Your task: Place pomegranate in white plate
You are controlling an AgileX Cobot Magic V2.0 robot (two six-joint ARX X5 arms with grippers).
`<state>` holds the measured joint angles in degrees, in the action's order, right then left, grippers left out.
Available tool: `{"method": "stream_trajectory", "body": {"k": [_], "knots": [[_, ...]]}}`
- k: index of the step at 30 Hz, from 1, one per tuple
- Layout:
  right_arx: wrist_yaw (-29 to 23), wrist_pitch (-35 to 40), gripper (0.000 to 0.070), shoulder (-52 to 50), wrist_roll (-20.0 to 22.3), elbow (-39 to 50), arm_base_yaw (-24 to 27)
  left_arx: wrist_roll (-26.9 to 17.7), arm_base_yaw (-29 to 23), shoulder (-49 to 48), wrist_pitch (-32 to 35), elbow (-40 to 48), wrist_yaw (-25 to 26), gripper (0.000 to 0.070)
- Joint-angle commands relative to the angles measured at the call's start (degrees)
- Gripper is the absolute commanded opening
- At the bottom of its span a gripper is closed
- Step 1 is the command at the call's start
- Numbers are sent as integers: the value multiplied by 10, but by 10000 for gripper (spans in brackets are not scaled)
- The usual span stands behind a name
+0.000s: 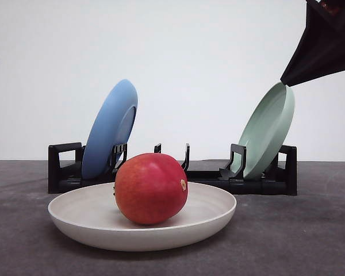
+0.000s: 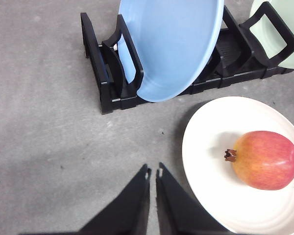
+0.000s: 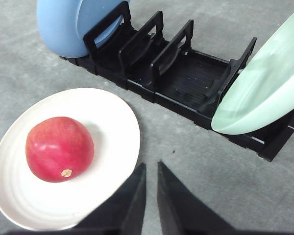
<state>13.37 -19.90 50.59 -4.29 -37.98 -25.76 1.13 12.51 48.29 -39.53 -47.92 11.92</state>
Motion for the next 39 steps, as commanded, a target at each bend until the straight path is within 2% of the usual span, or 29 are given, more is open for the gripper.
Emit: {"method": "stream_trajectory", "body": {"k": [1,6,11,18,24,29,34,39], "knots": [[1,6,35,2,5,-3,-2,-2,2,3,5,-3,1,0],[1,6,35,2,5,-3,-2,-2,-2,-4,5,-2,1,0],[1,7,35,2,5,-3,-2,-2,-27,-49,41,39,1,0],[1,7,35,2,5,-3,-2,6,-76,-170,196,171,1,0],[1,7,35,2,5,-3,-2,0,-116,-277,286,279,-3,0],[1,6,35,2,5,-3,-2,0,-141,-354,293,348,-24,0],[1,7,35,2,5,-3,-2,0,-144,-409,293,397,-60,0],[1,7,35,2,5,-3,-2,0,-144,-452,293,424,-62,0]]}}
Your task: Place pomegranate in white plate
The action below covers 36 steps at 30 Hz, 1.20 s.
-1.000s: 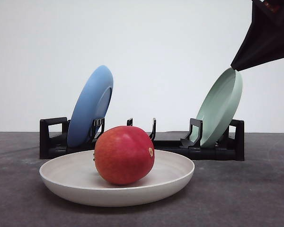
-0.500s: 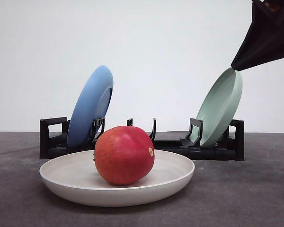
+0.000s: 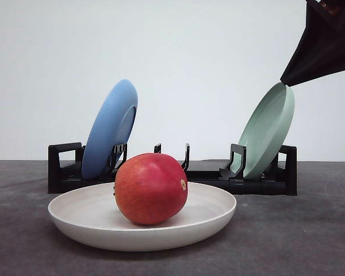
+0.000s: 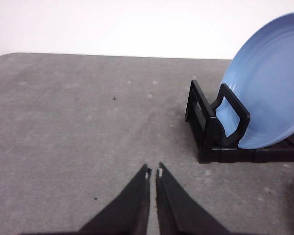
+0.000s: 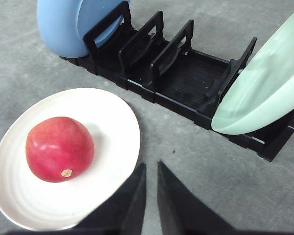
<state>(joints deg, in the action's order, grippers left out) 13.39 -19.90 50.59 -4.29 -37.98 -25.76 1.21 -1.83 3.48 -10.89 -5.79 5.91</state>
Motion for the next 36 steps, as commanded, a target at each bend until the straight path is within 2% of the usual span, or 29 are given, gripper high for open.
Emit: {"method": "stream_trajectory", "body": {"k": [1,10,16,20,36], "knots": [[1,7,35,2,5,-3,-2,-1,-1,-10,6,8,-3,0],[1,7,35,2,5,-3,-2,9,0,-33,10,52,-11,0],[1,7,35,2,5,-3,-3,12,5,-33,2,51,-67,0],[1,7,35,2,5,-3,-3,24,5,-33,2,51,-69,0],[1,7,35,2,5,-3,-2,24,5,-33,2,51,-69,0]]}}
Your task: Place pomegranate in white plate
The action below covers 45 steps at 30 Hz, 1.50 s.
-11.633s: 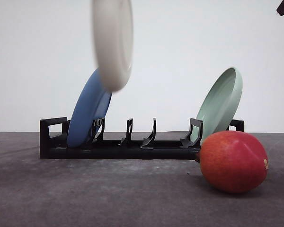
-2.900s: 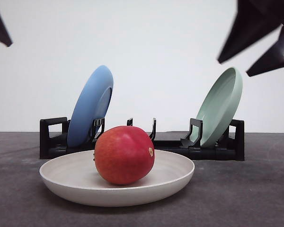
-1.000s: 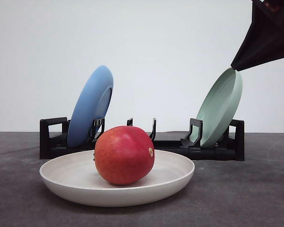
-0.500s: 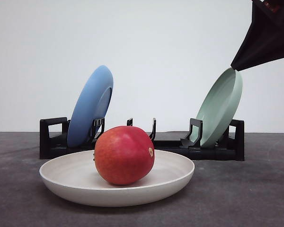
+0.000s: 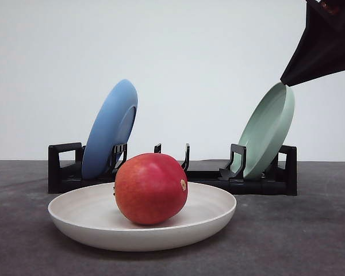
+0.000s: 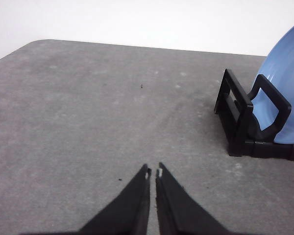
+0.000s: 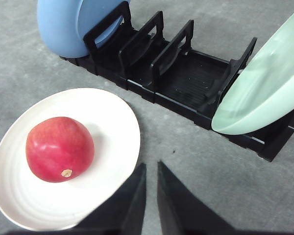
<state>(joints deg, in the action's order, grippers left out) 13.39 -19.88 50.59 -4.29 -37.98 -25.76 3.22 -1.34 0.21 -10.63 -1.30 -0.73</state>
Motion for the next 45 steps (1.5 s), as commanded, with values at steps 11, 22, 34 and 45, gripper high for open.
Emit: {"method": "stream_trajectory", "body": {"k": [11,22,34,45], "knots": [[-38,7,35,-48,94,4,18,4,0,0,-1,6,-3,0],[-64,69,35,-246,94,143,164,4,0,0,-1,6,-2,0],[-91,139,35,-459,13,336,245,4,0,0,-1,6,-3,0],[-108,135,35,-504,-7,374,257,4,0,0,-1,6,-2,0]]}}
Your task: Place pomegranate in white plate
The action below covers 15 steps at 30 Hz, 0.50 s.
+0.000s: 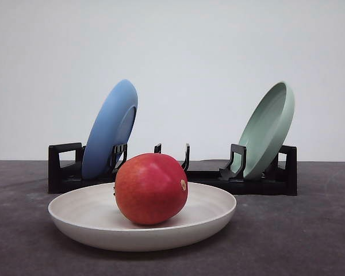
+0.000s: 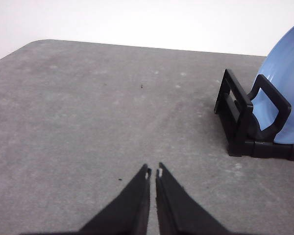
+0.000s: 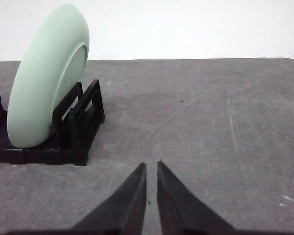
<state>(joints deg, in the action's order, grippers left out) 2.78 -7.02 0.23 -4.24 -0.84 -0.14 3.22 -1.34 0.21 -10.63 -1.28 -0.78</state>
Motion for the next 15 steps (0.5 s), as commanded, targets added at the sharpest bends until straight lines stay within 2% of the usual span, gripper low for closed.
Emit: {"method": "stream_trajectory", "body": {"k": [1,15], "knots": [[-2,6,35,0,-10,2,1,4,0,0,-1,6,-2,0],[0,12,35,0,-10,2,0,4,0,0,-1,6,-2,0]]}}
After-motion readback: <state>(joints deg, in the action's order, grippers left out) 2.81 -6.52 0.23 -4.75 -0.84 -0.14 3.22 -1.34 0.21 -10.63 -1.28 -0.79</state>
